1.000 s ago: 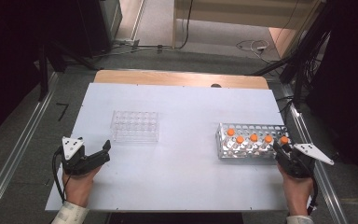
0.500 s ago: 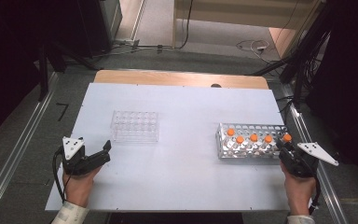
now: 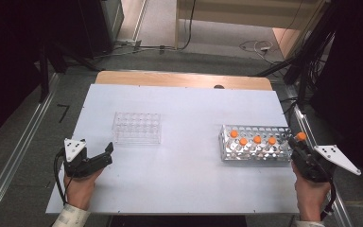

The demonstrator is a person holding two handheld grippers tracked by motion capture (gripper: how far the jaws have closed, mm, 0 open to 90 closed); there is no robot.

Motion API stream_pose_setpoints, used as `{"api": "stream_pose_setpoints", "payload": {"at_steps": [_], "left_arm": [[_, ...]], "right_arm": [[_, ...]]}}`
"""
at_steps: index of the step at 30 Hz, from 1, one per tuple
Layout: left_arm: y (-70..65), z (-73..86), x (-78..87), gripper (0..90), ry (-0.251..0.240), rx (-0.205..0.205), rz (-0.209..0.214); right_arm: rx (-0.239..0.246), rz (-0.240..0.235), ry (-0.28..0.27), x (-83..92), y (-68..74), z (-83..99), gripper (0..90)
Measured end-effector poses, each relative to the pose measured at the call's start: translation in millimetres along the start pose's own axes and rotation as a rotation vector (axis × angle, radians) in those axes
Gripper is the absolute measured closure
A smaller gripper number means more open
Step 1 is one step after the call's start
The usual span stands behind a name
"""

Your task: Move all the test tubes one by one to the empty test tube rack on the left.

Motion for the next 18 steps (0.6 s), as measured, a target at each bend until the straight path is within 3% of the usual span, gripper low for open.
{"api": "stream_pose_setpoints", "payload": {"at_steps": [11,18], "left_arm": [[-1.9,-0.8,1.5,6.8,-0.010,-0.003,0.008],[-4.0,0.2,1.4,6.8,-0.001,-0.008,0.019]], "right_arm": [[0.013,-0.016,-0.018,21.2,3.0,-3.5,71.8],[0.041,-0.107,0.019,40.8,23.6,7.3,71.8]]}}
Point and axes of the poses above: each handheld gripper's, and its own axes: x roughly backward along the jaws, z roughly out of its underside, y roughly to its left, the point moved 6 cm from there along -x, roughly forward along the jaws, and after that the axes turned 7 degrees about z, right-handed, at the moved point
